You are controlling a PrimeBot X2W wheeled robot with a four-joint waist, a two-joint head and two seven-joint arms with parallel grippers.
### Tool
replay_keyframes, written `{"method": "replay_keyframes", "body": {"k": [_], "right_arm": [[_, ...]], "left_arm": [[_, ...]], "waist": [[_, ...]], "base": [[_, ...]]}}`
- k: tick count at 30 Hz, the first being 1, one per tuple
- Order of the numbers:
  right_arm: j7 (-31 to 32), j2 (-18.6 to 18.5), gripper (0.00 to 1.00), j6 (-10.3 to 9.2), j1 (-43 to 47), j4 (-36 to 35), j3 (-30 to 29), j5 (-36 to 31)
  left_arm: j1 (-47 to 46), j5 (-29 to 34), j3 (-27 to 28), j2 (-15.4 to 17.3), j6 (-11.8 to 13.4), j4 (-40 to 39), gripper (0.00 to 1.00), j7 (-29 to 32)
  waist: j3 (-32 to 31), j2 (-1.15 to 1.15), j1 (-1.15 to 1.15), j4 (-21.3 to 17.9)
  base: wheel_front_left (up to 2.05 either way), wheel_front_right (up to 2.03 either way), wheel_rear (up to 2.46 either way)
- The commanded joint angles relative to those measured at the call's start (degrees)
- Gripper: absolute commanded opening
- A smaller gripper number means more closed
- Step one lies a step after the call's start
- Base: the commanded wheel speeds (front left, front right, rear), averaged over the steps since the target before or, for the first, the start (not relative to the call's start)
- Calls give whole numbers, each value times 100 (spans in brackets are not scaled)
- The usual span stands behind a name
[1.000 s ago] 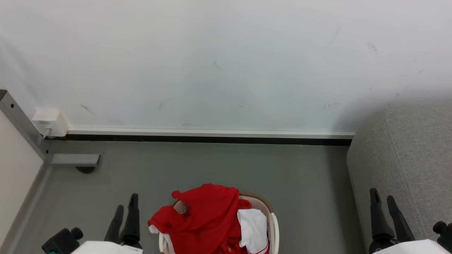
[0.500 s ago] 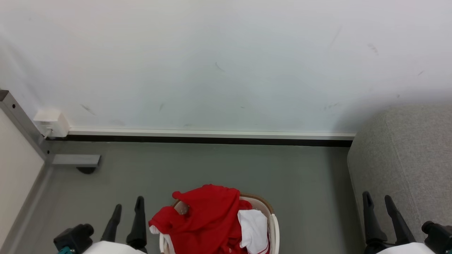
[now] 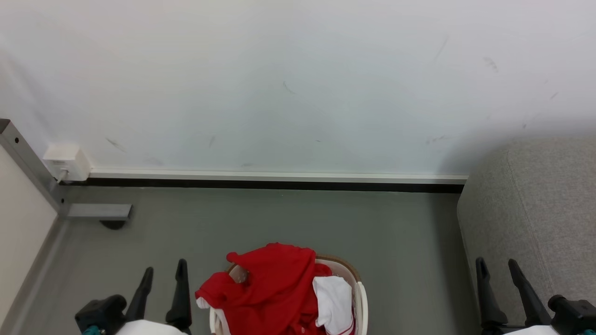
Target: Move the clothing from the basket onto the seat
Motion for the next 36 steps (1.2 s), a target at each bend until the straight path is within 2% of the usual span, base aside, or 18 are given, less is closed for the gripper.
{"method": "replay_keyframes", "body": {"k": [1, 14, 25, 31, 36], "right_arm": [[-70, -70, 100, -7, 24, -34, -36, -214], [-232, -79, 100, -8, 111, -99, -138, -819], [-372, -84, 100, -10, 188, -47, -259, -1024], [-425, -85, 100, -10, 217, -3, -339, -1114], [-480, -88, 100, -10, 226, 33, -396, -1199]], "left_arm": [[50, 191, 11, 64, 26, -46, 100, -69], [94, 849, 43, 120, -46, -97, 100, -230], [180, 1374, 12, 179, -333, -130, 100, -377], [198, 1538, 59, 132, -430, -89, 100, -438], [185, 1696, 119, 83, -607, 1, 100, -494]], "waist": [[-3, 0, 0, -6], [2, 0, 0, -10], [7, 0, 0, -31], [13, 0, 0, -45], [19, 0, 0, -54]], "base": [[0, 0, 0], [0, 0, 0], [0, 0, 0], [0, 0, 0], [0, 0, 0]]}}
